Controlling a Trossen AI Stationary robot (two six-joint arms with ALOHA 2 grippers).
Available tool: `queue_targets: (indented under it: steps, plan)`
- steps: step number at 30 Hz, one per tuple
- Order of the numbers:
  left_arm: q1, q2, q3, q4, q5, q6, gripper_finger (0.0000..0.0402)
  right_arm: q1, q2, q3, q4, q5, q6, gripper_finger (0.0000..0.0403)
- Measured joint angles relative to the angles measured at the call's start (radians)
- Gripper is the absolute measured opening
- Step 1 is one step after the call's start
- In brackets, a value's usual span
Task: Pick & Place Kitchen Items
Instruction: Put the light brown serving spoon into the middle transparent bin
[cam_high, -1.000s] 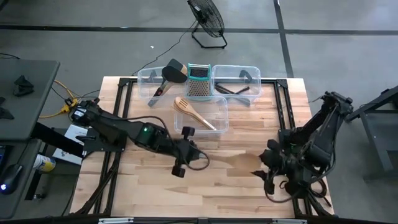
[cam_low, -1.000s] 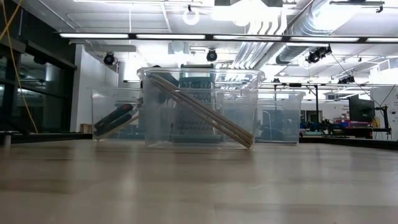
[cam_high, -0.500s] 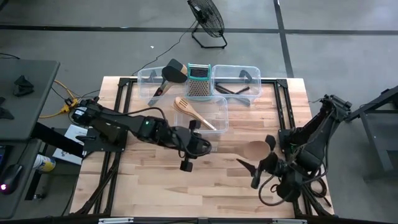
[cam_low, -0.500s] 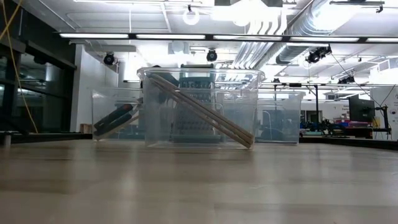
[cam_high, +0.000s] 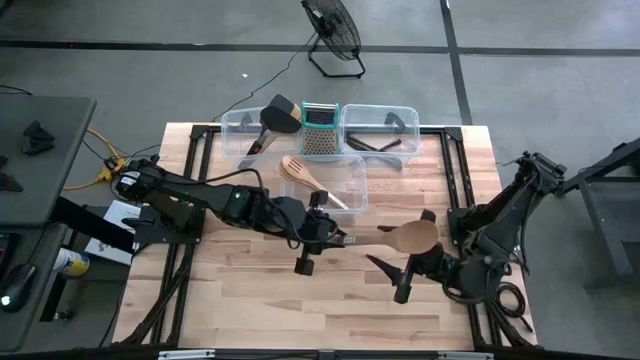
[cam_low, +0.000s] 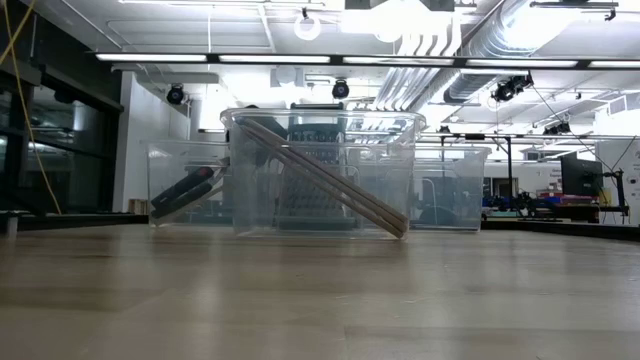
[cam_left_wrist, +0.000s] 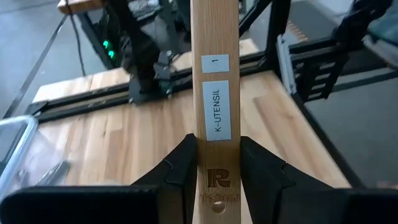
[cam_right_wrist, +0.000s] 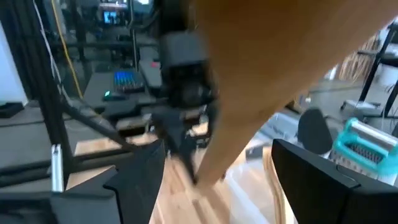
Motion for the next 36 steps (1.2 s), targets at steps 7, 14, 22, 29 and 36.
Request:
queue_targets:
  steps: [7, 14, 22, 29, 36]
  plan:
    - [-0.001, 0.000, 0.000, 0.034, 0.045, -0.001, 0.0092, -0.033, 0.000, 0.000, 0.242, -0.086, -0.220, 0.0286]
    - [-0.001, 0.000, -0.001, 0.098, 0.073, -0.008, 0.0092, -0.037, 0.000, 0.000, 0.280, -0.102, -0.278, 0.0228]
    - [-0.001, 0.000, -0.001, 0.126, 0.087, -0.011, 0.0092, -0.038, -0.006, 0.000, 0.280, -0.103, -0.279, 0.0132]
    - [0.000, 0.000, -0.001, 0.131, 0.082, -0.007, 0.0092, -0.043, -0.014, 0.000, 0.292, -0.108, -0.282, 0.0076]
    - [0.000, 0.000, -0.001, 0.128, 0.072, -0.007, 0.0103, -0.043, -0.014, 0.000, 0.291, -0.106, -0.283, 0.0076]
